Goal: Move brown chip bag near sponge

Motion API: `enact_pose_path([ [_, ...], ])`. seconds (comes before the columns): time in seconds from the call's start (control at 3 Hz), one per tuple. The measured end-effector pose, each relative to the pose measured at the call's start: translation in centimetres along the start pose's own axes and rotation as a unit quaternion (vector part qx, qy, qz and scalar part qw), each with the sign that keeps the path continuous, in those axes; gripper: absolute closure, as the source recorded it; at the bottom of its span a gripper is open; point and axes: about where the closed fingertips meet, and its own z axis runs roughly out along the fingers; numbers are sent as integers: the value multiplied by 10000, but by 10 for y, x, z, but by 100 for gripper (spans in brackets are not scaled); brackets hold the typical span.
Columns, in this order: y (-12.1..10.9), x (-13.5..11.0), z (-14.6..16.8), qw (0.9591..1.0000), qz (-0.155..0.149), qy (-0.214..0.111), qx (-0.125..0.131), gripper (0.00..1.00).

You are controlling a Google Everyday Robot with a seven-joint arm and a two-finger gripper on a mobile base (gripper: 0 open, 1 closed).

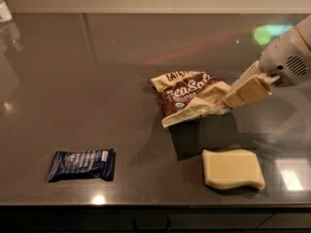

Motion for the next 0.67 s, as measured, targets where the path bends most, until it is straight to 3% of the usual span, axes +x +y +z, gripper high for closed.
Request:
enact_pose_path([
  [0.67, -3, 4, -3, 9999, 151, -34, 21, 12],
])
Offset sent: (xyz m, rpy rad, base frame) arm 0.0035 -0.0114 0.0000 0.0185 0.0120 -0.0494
